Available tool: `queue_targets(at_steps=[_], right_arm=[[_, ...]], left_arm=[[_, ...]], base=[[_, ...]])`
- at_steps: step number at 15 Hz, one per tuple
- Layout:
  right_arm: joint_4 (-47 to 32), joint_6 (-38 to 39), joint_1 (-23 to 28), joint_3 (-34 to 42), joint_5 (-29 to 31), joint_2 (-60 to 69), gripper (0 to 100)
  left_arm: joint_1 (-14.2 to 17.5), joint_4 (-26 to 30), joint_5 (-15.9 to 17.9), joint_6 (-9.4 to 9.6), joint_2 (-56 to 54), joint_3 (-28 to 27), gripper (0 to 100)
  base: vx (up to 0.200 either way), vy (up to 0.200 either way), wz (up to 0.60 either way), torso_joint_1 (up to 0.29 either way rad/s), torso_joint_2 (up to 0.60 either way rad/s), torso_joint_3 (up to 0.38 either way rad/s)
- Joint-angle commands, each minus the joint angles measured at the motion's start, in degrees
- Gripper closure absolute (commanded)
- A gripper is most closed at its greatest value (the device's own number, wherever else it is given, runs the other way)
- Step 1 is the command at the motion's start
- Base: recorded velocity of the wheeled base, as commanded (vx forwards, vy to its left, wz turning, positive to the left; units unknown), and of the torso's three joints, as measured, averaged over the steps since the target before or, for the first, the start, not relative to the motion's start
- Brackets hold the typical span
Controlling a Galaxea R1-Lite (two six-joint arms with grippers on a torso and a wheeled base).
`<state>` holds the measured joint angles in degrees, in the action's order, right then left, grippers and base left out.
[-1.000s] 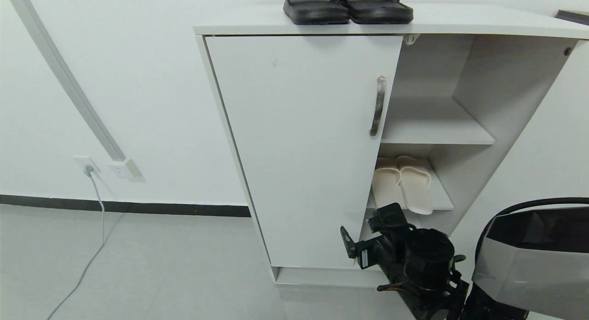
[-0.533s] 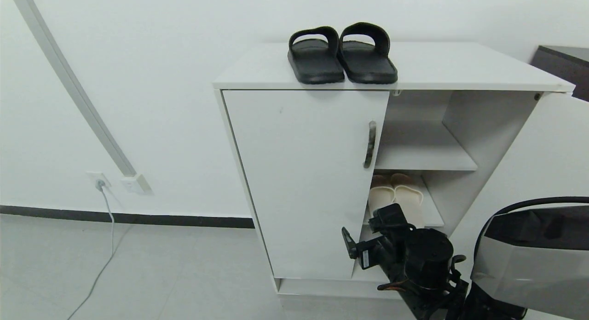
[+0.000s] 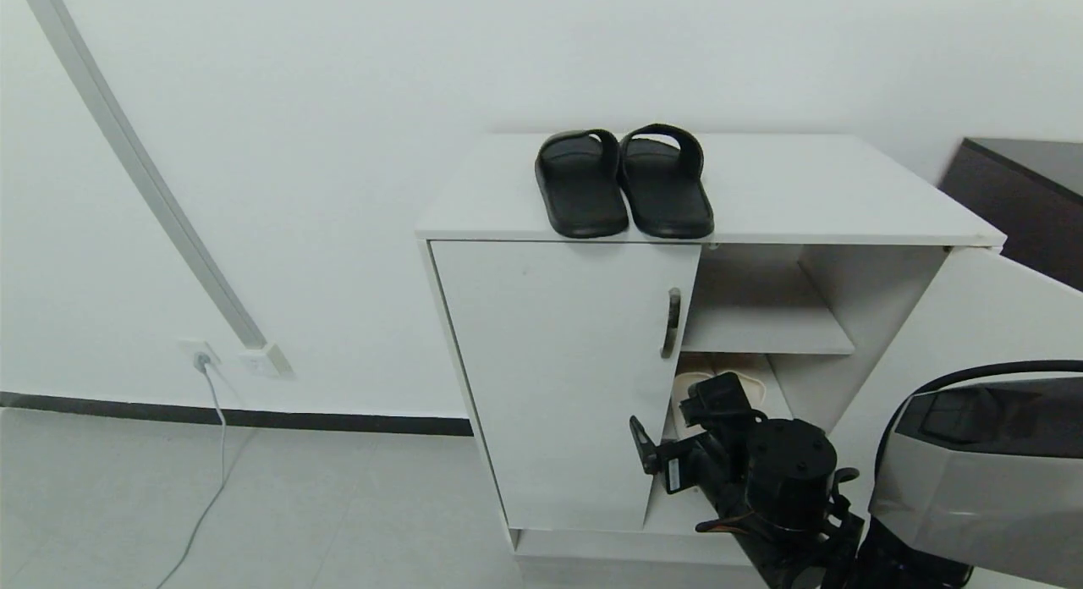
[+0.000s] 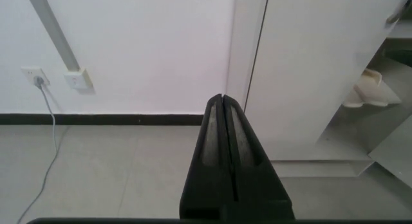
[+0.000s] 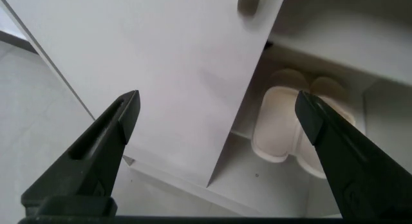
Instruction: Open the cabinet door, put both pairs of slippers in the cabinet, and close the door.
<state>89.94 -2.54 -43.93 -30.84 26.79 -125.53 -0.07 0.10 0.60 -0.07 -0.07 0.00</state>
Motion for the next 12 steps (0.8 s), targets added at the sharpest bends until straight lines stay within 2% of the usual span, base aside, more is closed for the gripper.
queue_targets(at_steps=[1, 12], right_arm=[[0.1, 0.0, 0.0, 0.1, 0.2, 0.1, 0], [0.1, 0.0, 0.0, 0.2, 0.0, 0.4, 0]], left_arm=[[0.0, 0.0, 0.0, -0.01, 0.1, 0.0, 100], [0.0, 0.0, 0.0, -0.01, 0.1, 0.0, 100]], base=[[0.000, 0.000, 0.00, 0.188, -0.49, -0.315], [0.000, 0.000, 0.00, 0.218, -0.53, -0.314]])
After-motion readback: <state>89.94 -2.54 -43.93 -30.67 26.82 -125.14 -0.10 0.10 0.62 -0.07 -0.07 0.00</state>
